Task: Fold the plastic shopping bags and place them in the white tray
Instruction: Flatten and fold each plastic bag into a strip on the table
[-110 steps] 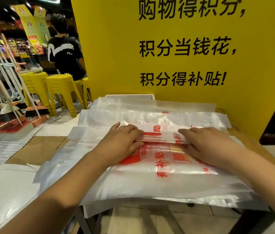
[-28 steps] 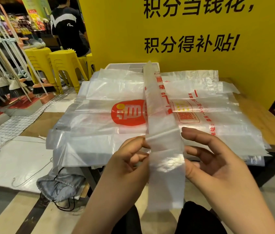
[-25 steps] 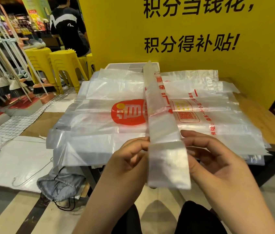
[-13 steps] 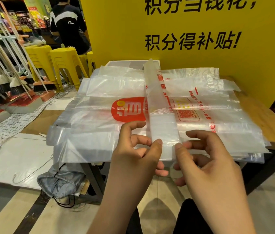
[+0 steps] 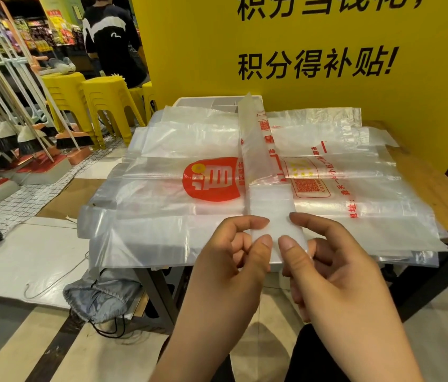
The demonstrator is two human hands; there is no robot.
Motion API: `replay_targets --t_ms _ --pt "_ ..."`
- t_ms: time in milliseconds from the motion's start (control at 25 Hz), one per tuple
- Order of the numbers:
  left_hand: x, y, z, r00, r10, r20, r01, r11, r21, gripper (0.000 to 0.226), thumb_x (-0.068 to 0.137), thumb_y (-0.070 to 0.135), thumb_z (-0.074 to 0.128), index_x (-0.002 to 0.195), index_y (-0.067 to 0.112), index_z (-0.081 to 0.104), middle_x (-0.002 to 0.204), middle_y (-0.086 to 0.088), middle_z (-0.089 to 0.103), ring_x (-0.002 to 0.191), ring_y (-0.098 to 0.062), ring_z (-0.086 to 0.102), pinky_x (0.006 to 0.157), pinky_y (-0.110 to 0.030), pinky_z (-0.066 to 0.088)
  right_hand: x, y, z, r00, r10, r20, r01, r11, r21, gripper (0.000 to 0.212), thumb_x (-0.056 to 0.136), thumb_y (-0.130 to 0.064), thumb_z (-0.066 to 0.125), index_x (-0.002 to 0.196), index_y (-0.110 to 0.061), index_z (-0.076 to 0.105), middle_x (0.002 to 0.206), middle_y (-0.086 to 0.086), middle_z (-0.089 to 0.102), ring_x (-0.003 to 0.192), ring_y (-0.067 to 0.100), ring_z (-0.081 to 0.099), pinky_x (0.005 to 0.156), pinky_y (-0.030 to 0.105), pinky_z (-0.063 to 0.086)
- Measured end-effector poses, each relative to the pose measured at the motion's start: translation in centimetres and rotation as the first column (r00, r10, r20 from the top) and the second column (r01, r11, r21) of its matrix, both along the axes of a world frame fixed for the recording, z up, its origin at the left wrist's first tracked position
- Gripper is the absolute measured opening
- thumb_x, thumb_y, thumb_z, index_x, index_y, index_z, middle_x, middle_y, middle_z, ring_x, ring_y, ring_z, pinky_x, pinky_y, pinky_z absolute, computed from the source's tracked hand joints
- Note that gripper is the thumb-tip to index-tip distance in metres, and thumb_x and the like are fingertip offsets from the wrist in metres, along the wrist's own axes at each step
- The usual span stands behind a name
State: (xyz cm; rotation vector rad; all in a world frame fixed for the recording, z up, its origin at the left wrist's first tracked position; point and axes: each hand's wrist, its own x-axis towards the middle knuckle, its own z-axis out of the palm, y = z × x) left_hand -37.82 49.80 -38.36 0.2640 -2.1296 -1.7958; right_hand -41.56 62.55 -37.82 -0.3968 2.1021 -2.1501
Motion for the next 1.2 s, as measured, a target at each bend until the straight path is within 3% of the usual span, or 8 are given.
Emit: replay_targets --t_ms 160,280,400,520,680,800,960,1200 --pt "0.7 -0.3 0.7 0.998 -0.059 -0.012 0.058 0.998 -0.027 0.022 0.097 0.038 0.059 0.118 0.041 0.062 0.071 0.006 0.06 0.05 -0.007 0.054 0.051 -0.02 0.042 0.2 0.1 0.6 0.994 0.036 0.1 -0.023 0.991 -0.129 0.03 0.086 -0.017 0.07 0.112 -0.032 0.067 0.062 0.011 0.056 0.042 0.018 0.05 0.036 0.025 0.039" --pt "1.9 -2.7 1.3 0.991 -0.135 -0.012 0.121 0.921 -0.37 0.052 0.081 0.067 0.064 0.131 0.053 0.051 0.106 0.018 0.059 0.087 0.001 0.06 0.07 -0.015 0.046 0.3 0.6 1.3 0.989 0.031 0.143 -0.004 0.981 -0.192 0.031 0.083 -0.014 0.071 0.112 -0.025 0.068 0.058 0.011 0.057 0.037 0.018 0.047 0.034 0.023 0.038" --pt "1.2 -4.8 1.5 0.987 -0.141 -0.079 0.037 0.674 -0.738 0.06 0.084 0.05 0.068 0.141 0.046 0.047 0.142 0.027 0.04 0.131 0.001 0.042 0.094 -0.012 0.042 0.9 1.1 2.0 0.982 0.041 0.183 0.007 0.966 -0.257 0.033 0.075 -0.017 0.072 0.108 -0.02 0.07 0.055 0.014 0.056 0.033 0.018 0.044 0.032 0.02 0.036" --pt "-1.5 -4.8 0.4 0.957 -0.135 -0.258 -0.148 0.538 -0.83 0.036 0.089 0.026 0.068 0.126 0.025 0.066 0.133 0.012 0.057 0.126 -0.01 0.051 0.101 -0.035 0.045 1.9 1.0 2.0 0.976 0.088 0.201 -0.027 0.958 -0.287 0.04 0.064 -0.028 0.079 0.102 -0.018 0.073 0.055 0.018 0.057 0.031 0.022 0.045 0.03 0.019 0.036" --pt "-2.6 -5.3 -1.0 0.928 -0.163 -0.335 -0.202 0.535 -0.82 0.033 0.081 0.009 0.074 0.113 0.017 0.073 0.118 0.004 0.066 0.112 -0.016 0.06 0.093 -0.036 0.047 1.5 2.8 2.1 0.963 0.268 0.023 -0.268 0.963 0.011 0.083 0.034 -0.059 0.094 0.111 -0.054 0.065 0.084 0.002 0.069 0.059 0.021 0.066 0.053 0.025 0.05" --pt "-2.9 -5.7 -1.0 0.915 -0.208 -0.347 -0.185 0.547 -0.816 0.029 0.085 0.01 0.071 0.113 0.018 0.071 0.117 0.005 0.066 0.112 -0.014 0.059 0.093 -0.034 0.047 -2.1 4.7 2.2 0.839 0.232 -0.492 0.156 0.764 0.626 0.073 0.062 -0.049 0.079 0.127 -0.061 0.049 0.109 -0.024 0.057 0.084 0.007 0.061 0.067 0.02 0.05" --pt "-3.4 -5.5 -0.6 0.934 -0.253 -0.253 -0.046 0.616 -0.786 0.037 0.081 0.008 0.075 0.114 0.023 0.068 0.119 0.015 0.065 0.115 -0.004 0.056 0.096 -0.029 0.044 -6.1 3.0 1.5 0.638 0.407 -0.654 0.166 0.756 0.633 0.036 0.084 -0.027 0.065 0.119 -0.038 0.067 0.115 -0.023 0.056 0.106 0.0 0.057 0.08 0.026 0.052" --pt "-3.5 -6.1 -0.2 0.952 -0.243 -0.188 0.036 0.696 -0.717 0.033 0.089 0.013 0.07 0.118 0.026 0.064 0.125 0.02 0.058 0.12 0.001 0.052 0.098 -0.013 0.041 -7.3 2.4 0.6 0.648 0.377 -0.662 0.099 0.82 0.564 0.037 0.084 -0.011 0.072 0.11 -0.037 0.072 0.107 -0.022 0.061 0.103 0.0 0.059 0.081 0.016 0.046"
